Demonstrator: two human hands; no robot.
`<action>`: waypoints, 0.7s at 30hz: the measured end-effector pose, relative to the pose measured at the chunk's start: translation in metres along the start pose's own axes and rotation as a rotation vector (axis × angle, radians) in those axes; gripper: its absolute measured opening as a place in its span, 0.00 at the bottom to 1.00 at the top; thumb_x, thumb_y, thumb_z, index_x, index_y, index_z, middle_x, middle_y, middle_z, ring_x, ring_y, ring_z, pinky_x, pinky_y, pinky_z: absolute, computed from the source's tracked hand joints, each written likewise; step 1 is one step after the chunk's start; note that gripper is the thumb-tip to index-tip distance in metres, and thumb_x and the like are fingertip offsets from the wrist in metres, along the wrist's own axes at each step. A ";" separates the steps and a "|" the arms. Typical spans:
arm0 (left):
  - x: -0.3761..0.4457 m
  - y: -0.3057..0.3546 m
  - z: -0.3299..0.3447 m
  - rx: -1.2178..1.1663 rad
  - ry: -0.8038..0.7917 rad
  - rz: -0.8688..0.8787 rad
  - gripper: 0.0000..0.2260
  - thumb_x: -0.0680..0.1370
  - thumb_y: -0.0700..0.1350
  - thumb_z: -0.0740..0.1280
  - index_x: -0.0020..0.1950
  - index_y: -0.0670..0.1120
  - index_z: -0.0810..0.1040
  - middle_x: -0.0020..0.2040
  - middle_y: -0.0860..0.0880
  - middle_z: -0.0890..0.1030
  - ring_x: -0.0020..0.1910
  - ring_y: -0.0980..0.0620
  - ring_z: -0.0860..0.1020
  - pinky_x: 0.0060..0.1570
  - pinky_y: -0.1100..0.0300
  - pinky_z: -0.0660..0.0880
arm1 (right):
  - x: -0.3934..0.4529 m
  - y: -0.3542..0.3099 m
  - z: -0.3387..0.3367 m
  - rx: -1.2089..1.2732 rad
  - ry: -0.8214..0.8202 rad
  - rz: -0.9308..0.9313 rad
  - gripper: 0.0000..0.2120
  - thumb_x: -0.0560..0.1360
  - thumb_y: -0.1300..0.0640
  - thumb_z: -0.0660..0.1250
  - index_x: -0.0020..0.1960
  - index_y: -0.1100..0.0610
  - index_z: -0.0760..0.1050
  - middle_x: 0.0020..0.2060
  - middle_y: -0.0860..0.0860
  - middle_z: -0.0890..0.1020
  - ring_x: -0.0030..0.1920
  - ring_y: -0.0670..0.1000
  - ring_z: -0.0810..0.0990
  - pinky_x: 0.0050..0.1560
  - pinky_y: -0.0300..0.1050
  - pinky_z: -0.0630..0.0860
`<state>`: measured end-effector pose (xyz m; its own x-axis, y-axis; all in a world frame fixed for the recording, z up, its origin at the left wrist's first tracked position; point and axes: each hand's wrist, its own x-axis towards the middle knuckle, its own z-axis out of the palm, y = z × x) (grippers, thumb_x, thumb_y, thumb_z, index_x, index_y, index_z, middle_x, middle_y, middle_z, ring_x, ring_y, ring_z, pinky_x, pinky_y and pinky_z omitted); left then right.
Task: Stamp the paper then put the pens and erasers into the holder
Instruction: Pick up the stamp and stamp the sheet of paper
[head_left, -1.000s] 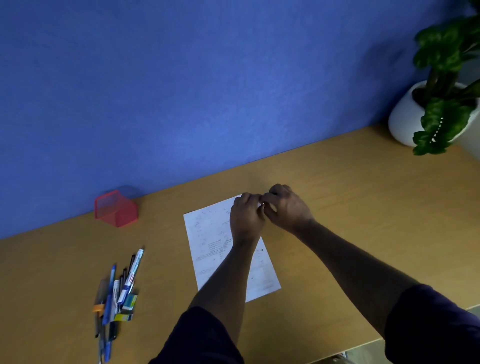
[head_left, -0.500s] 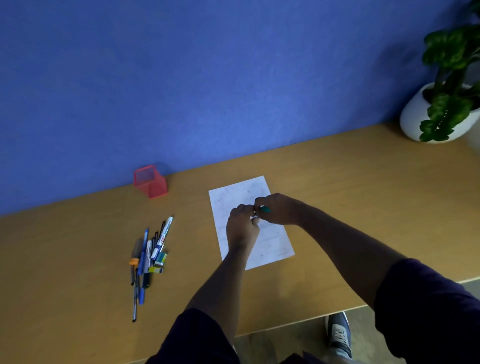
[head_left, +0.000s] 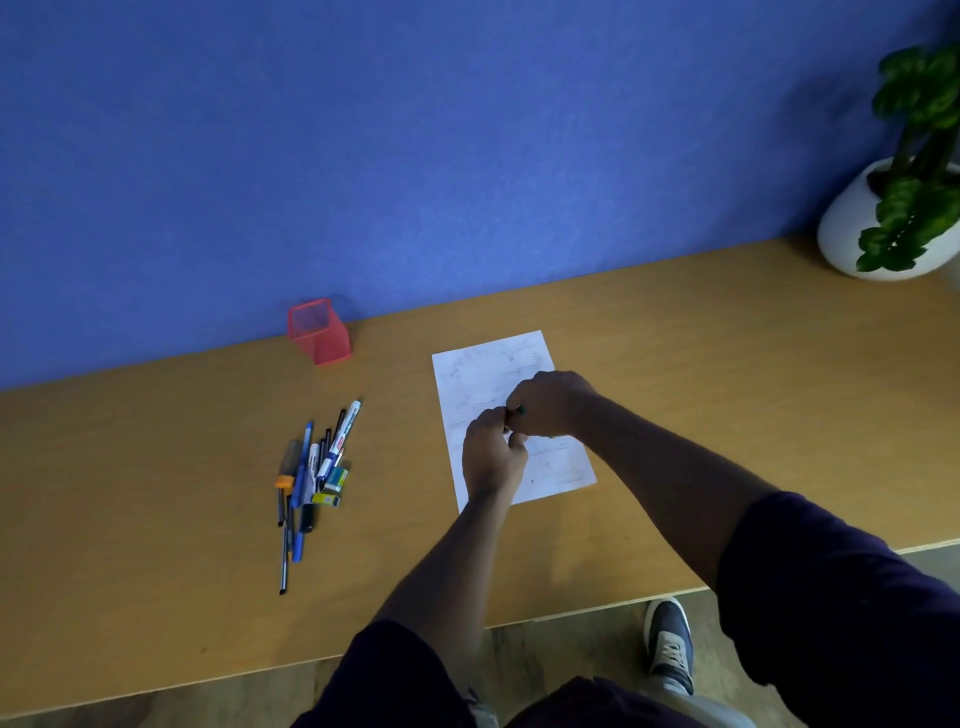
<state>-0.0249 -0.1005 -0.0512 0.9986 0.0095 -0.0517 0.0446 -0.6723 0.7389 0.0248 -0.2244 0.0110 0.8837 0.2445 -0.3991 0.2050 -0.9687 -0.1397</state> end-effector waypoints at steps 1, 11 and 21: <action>0.000 0.001 0.000 -0.019 -0.007 -0.007 0.04 0.76 0.40 0.69 0.47 0.49 0.80 0.45 0.57 0.82 0.47 0.56 0.79 0.43 0.61 0.75 | 0.002 0.000 0.001 -0.037 0.041 -0.004 0.17 0.70 0.38 0.58 0.40 0.46 0.80 0.31 0.44 0.81 0.35 0.47 0.80 0.33 0.40 0.73; 0.011 0.009 -0.012 0.146 -0.005 0.115 0.09 0.73 0.33 0.64 0.47 0.45 0.80 0.46 0.51 0.82 0.47 0.50 0.77 0.39 0.59 0.70 | 0.004 -0.003 0.010 -0.285 0.239 -0.040 0.22 0.76 0.43 0.55 0.27 0.52 0.63 0.25 0.47 0.70 0.25 0.48 0.67 0.29 0.41 0.62; 0.001 0.018 -0.013 0.084 0.017 0.195 0.13 0.69 0.31 0.60 0.45 0.44 0.79 0.45 0.50 0.81 0.47 0.48 0.75 0.41 0.53 0.74 | -0.013 0.003 0.027 -0.274 0.490 -0.032 0.17 0.70 0.52 0.62 0.25 0.57 0.68 0.18 0.46 0.64 0.20 0.51 0.62 0.30 0.35 0.59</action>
<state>-0.0228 -0.1026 -0.0294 0.9884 -0.1150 0.0991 -0.1517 -0.7221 0.6749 0.0027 -0.2294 -0.0092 0.9538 0.2899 0.0787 0.2794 -0.9524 0.1221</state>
